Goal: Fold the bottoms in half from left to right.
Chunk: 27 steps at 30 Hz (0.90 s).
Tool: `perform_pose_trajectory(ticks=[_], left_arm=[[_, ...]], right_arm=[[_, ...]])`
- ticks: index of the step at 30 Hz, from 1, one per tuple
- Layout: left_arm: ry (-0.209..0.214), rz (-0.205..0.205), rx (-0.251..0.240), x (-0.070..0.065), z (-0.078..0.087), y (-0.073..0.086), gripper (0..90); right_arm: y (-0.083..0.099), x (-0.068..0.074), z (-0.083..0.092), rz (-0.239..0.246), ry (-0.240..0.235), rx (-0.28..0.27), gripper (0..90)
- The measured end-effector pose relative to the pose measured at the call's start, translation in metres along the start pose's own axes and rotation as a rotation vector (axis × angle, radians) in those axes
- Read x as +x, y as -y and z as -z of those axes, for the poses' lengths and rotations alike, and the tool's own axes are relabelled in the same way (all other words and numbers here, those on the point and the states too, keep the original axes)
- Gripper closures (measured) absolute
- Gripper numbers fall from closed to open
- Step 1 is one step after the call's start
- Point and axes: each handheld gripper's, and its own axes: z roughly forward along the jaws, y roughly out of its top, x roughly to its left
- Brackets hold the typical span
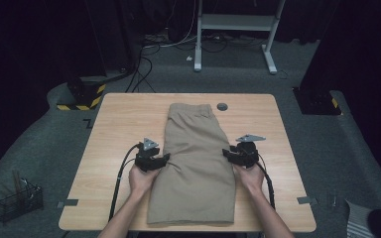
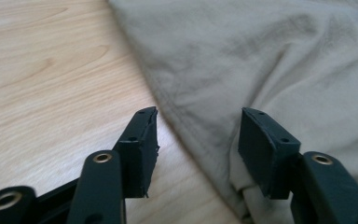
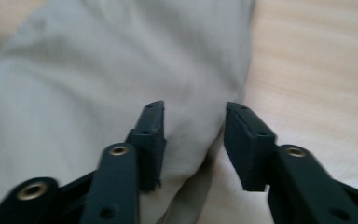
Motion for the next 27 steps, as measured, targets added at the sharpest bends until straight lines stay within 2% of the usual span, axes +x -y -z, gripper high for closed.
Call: perform_pose_trajectory(ticks=[1,2,3,5,7,8,9,12,13,14,15,17,20,22,24,26,27], left_arm=[[0.0,-0.023,0.031,-0.003,-0.004,-0.001,58.6],[-0.004,-0.037,0.052,-0.004,-0.006,0.0,64.8],[-0.025,-0.063,0.048,-0.005,-0.005,0.002,70.3],[-0.025,-0.1,0.08,-0.006,-0.001,0.002,85.6],[-0.013,-0.134,0.107,-0.009,0.006,0.005,88.6],[-0.013,-0.134,0.107,-0.009,0.006,0.005,88.9],[-0.011,-0.159,0.116,-0.012,0.01,0.008,88.9],[0.025,-0.146,0.12,-0.013,0.02,0.015,88.7],[0.038,-0.111,0.085,-0.008,0.024,0.015,83.0],[0.032,-0.086,0.058,-0.004,0.024,0.012,76.3],[0.035,-0.056,0.041,0.0,0.024,0.008,68.4],[0.045,-0.022,0.02,0.005,0.021,-0.002,56.5],[0.058,0.011,0.03,0.01,0.007,-0.017,46.6],[0.061,0.028,0.046,0.01,-0.005,-0.023,45.0],[0.064,0.038,0.076,0.009,-0.016,-0.027,46.8],[0.049,0.021,0.092,0.007,-0.024,-0.026,58.1],[0.055,0.013,0.1,0.007,-0.026,-0.024,65.8]], right_arm=[[0.005,0.003,-0.007,0.036,0.022,0.04,74.3],[0.007,0.004,-0.01,0.041,0.023,0.05,79.8],[0.009,0.003,-0.011,0.052,0.023,0.049,84.8],[0.01,0.001,-0.009,0.069,0.028,0.044,87.9],[0.013,0.002,-0.005,0.093,0.031,0.052,88.3],[0.013,0.002,-0.005,0.093,0.031,0.052,88.3],[0.018,0.004,0.001,0.113,0.021,0.06,88.1],[0.021,0.007,0.007,0.125,-0.006,0.063,85.4],[0.023,0.009,0.013,0.137,0.001,0.042,72.6],[0.021,0.009,0.016,0.131,0.012,0.022,68.3],[0.018,0.008,0.018,0.11,0.011,-0.001,65.6],[0.009,0.005,0.018,0.083,0.008,-0.037,60.5],[-0.009,0.002,0.006,0.073,0.027,-0.044,56.2],[-0.018,-0.002,-0.006,0.045,0.031,-0.036,56.4],[-0.023,-0.004,-0.018,0.033,0.04,-0.01,63.2],[-0.024,-0.005,-0.028,0.033,0.03,0.029,76.2],[-0.023,-0.005,-0.03,0.043,0.025,0.046,82.2]])
